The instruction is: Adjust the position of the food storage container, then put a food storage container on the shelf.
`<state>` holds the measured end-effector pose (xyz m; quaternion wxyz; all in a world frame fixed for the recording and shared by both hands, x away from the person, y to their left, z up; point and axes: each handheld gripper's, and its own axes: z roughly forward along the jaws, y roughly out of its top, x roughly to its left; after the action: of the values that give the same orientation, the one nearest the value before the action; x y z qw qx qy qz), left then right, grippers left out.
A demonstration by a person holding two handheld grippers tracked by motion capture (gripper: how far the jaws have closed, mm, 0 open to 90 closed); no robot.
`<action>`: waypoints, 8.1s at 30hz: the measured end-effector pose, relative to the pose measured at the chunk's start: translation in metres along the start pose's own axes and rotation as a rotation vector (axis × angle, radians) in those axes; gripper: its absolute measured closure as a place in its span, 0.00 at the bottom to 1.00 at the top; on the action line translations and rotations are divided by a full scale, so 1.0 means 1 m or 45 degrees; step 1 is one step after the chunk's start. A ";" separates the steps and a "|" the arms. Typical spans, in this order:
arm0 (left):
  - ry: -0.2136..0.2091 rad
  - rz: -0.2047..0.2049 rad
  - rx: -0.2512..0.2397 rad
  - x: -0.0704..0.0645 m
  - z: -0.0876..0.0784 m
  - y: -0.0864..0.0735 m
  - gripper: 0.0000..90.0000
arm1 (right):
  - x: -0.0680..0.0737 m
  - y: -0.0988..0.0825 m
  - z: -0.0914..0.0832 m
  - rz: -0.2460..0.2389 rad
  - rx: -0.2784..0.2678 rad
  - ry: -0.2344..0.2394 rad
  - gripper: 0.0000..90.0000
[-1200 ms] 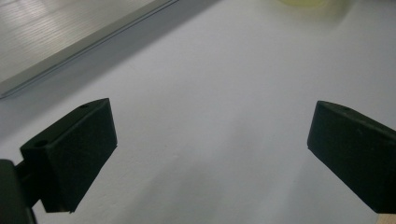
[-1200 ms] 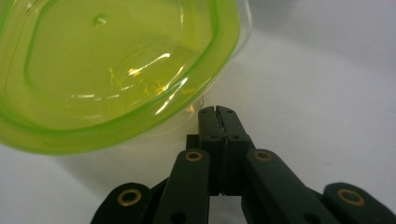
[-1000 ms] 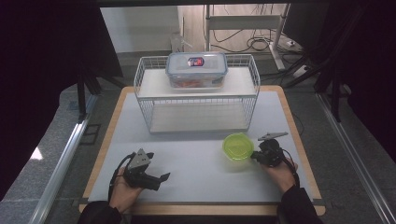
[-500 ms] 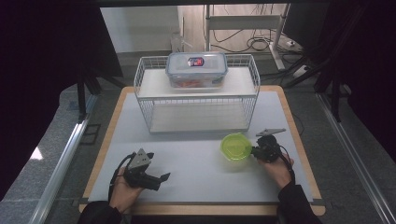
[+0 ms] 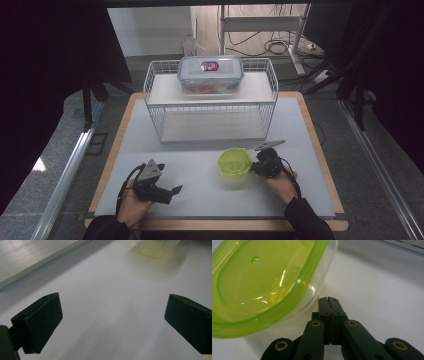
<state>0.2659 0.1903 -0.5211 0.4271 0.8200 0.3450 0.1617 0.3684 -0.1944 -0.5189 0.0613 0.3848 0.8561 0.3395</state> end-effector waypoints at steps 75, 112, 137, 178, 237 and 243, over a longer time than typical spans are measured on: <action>0.001 -0.010 0.008 0.002 -0.001 -0.001 0.02 | 0.000 0.017 -0.044 0.118 -0.210 0.204 0.57; -0.005 -0.001 0.014 0.001 0.000 -0.001 0.03 | -0.021 0.039 -0.001 0.384 -0.042 0.540 0.91; -0.007 -0.015 -0.010 0.002 -0.002 -0.001 0.02 | -0.013 0.058 -0.034 0.393 -0.186 0.599 0.92; -0.015 -0.008 -0.007 0.002 -0.001 -0.001 0.02 | -0.011 0.157 -0.123 0.362 -0.424 0.639 0.92; -0.055 -0.012 -0.020 0.002 -0.003 -0.001 0.02 | -0.035 0.302 -0.103 0.680 -0.596 0.345 0.85; -0.058 -0.011 -0.017 0.002 -0.003 -0.001 0.02 | -0.033 0.303 -0.099 0.682 -0.594 0.337 0.82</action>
<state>0.2655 0.1939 -0.5200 0.4411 0.8191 0.3376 0.1435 0.5423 -0.1274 -0.2585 -0.0549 0.5236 0.6253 0.5760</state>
